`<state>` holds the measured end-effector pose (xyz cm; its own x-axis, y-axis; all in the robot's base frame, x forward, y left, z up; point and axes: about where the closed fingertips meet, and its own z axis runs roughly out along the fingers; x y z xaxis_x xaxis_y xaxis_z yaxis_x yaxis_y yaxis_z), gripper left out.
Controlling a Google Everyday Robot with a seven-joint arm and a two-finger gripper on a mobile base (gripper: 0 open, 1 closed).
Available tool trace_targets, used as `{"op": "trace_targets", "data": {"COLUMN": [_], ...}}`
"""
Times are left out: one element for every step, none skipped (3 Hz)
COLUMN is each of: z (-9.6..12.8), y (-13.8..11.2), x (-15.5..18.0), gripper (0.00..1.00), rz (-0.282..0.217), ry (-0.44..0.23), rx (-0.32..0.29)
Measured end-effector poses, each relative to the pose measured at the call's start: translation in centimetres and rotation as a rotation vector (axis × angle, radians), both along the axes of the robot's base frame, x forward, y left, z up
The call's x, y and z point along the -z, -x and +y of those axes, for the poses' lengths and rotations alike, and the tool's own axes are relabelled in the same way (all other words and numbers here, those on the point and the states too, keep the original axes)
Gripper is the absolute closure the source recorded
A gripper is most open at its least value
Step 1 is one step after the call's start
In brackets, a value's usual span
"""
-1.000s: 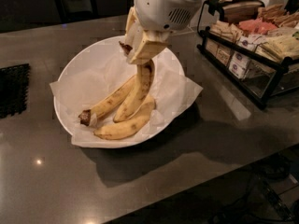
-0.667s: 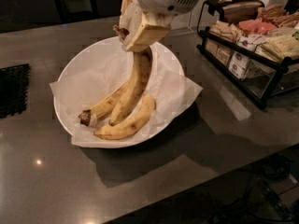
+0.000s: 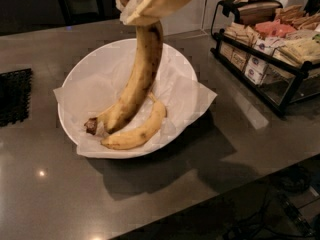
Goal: Pick banana from white bowl
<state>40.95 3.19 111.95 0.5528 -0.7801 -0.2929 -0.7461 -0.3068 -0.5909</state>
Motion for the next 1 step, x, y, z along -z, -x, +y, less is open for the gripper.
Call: {"op": "trace_targets", "data": {"z": [0.0], "y": [0.01], "x": [-0.01], "gripper": [1.0], "rz": [0.0], "ry": [0.0], "rx": [0.0]}}
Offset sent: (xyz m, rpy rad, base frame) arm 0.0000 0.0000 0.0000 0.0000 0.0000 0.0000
